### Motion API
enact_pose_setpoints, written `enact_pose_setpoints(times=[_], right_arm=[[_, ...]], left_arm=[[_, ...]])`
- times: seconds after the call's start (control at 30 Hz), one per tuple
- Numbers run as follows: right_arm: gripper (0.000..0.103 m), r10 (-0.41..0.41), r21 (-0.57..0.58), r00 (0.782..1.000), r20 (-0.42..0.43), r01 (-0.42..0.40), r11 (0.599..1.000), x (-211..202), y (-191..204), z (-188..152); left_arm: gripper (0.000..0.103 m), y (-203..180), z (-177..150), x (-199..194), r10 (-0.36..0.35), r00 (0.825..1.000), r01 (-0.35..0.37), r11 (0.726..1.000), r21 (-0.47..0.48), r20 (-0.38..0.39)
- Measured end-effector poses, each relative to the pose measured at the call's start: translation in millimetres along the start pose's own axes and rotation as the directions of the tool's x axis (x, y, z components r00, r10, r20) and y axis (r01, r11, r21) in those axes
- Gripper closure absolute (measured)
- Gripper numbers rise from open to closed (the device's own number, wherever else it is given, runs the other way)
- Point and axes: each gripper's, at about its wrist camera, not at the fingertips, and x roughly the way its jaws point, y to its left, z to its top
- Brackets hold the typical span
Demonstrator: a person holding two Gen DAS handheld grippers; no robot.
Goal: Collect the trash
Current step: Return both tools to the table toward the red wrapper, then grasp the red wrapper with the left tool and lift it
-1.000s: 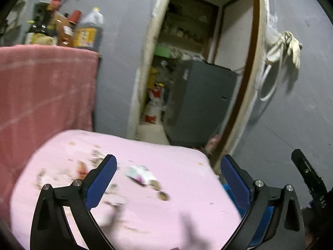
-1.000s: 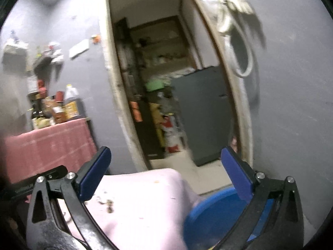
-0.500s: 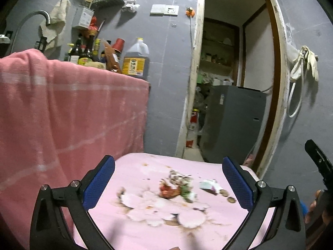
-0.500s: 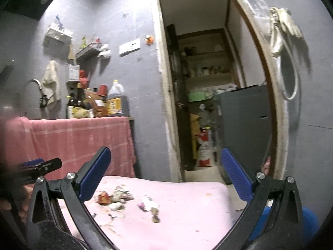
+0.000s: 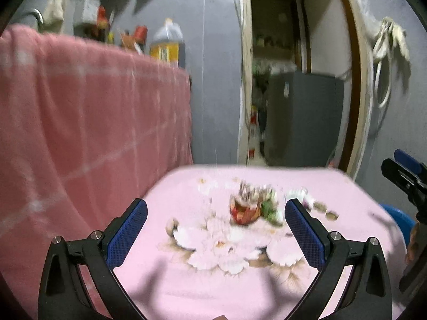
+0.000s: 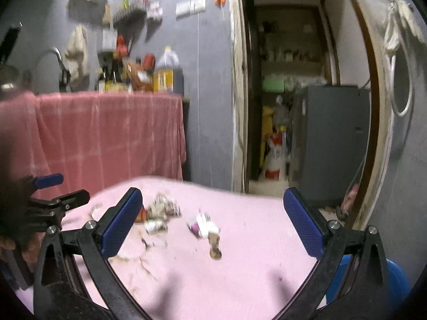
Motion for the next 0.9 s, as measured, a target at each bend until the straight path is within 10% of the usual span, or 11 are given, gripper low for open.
enact_pose_setpoints(times=[0.37,0.57,0.9], right_arm=[[0.001,0.026,0.083,0.929,-0.369,0.005,0.997,60,-19,-35],[0.035,0.067,0.152,0.883,-0.465,0.005,0.988,81,-31,-46],[0.058,0.069,0.121,0.855,-0.514,-0.008,0.993,96,-26,-48]], left_arm=[[0.003,7,-4,60,-0.056,0.968,0.040,0.997,-0.068,-0.246],[0.022,2,1,80,-0.110,0.951,0.089,0.992,-0.084,-0.290],[0.044,-20,10,100,-0.135,0.945,0.131,0.991,-0.034,-0.297]])
